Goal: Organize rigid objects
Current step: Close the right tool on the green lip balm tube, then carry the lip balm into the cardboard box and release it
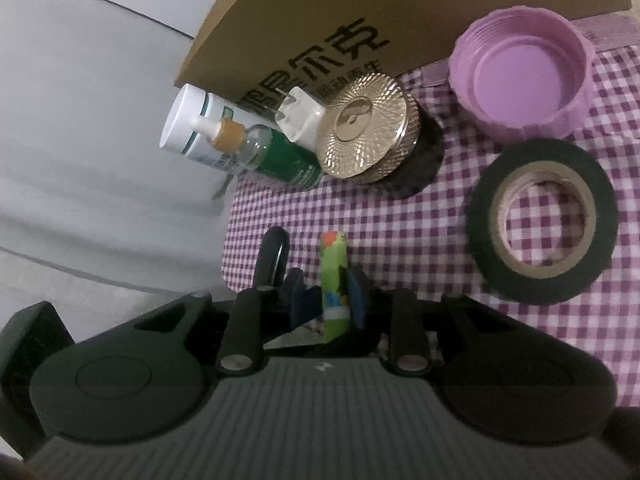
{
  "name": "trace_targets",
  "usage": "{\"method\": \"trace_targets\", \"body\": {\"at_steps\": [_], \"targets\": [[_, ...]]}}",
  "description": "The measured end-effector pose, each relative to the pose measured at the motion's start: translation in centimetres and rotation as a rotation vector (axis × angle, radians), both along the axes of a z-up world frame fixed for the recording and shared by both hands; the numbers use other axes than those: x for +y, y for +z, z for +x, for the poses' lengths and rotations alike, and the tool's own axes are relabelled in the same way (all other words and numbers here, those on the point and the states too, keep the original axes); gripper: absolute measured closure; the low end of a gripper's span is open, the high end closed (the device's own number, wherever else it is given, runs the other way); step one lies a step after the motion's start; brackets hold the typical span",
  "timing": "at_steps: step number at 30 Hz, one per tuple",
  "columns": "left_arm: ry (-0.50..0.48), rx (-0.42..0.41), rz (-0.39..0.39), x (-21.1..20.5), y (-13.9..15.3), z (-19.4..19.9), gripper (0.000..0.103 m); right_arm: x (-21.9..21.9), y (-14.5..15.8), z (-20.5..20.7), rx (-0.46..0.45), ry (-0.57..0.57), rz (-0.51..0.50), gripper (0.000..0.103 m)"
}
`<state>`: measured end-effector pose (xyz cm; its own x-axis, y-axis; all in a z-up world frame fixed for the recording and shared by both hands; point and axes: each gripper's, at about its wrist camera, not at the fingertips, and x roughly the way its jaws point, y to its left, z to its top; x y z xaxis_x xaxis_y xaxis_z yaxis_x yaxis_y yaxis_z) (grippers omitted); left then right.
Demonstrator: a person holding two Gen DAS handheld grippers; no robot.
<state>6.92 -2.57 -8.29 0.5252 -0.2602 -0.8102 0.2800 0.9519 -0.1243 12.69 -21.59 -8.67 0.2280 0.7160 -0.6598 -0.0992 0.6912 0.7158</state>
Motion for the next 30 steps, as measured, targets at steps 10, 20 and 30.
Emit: {"method": "trace_targets", "body": {"at_steps": [10, 20, 30], "targets": [[0.031, -0.033, 0.004, 0.1, 0.4, -0.2, 0.079, -0.9, -0.3, -0.3, 0.003, -0.041, 0.018, 0.089], [0.033, -0.080, 0.049, -1.2, 0.4, -1.0, 0.084, -0.9, 0.4, -0.8, -0.024, -0.044, -0.003, 0.089], [0.019, -0.239, 0.058, -1.3, 6.8, -2.0, 0.084, -1.0, 7.1, -1.9, -0.184, -0.052, 0.030, 0.089]]}}
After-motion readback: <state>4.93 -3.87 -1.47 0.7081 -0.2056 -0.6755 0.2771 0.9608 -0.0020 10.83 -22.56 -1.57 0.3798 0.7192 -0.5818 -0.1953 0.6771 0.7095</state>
